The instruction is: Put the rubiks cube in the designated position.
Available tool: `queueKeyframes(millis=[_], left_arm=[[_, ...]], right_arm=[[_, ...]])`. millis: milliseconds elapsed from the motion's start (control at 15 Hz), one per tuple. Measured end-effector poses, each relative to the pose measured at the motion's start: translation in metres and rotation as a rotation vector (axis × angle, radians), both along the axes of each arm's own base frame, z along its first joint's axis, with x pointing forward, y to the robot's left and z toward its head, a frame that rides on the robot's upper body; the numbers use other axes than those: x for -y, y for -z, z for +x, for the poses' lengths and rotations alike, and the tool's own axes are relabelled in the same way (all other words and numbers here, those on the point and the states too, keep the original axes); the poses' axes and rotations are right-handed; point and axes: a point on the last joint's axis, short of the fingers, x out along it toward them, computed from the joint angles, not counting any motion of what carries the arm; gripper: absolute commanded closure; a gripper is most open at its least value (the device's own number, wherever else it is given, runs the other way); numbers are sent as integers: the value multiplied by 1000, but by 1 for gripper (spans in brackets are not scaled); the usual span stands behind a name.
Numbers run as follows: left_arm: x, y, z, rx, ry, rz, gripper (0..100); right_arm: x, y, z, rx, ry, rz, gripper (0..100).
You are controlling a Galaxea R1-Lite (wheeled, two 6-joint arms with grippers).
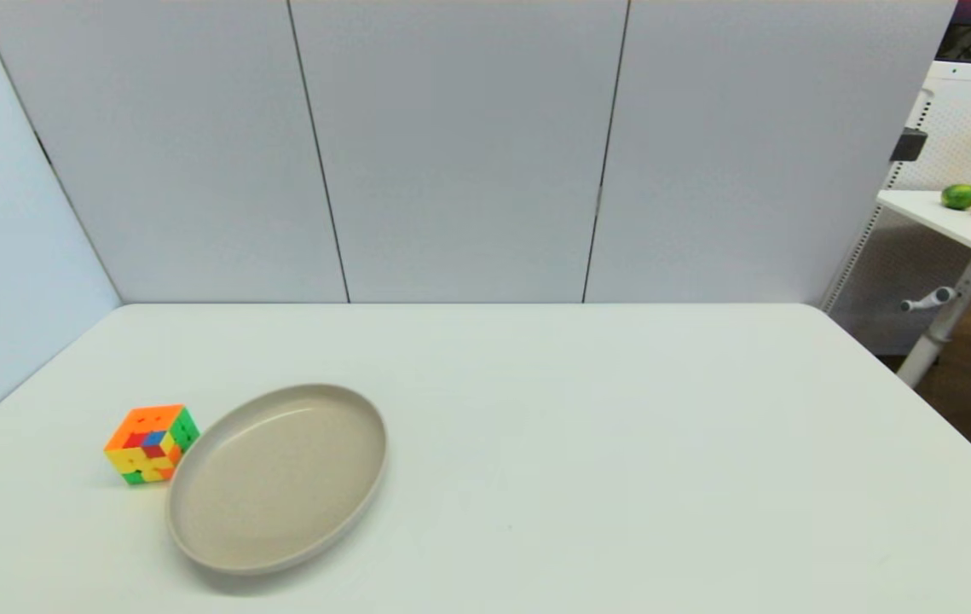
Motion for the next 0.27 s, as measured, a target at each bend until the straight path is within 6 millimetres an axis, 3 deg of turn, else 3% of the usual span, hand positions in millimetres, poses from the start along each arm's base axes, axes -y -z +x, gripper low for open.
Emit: queueKeyframes(millis=[267], left_arm=[[0, 0, 0, 0, 0, 0, 0]], right_arm=[[0, 0, 0, 0, 0, 17, 0]])
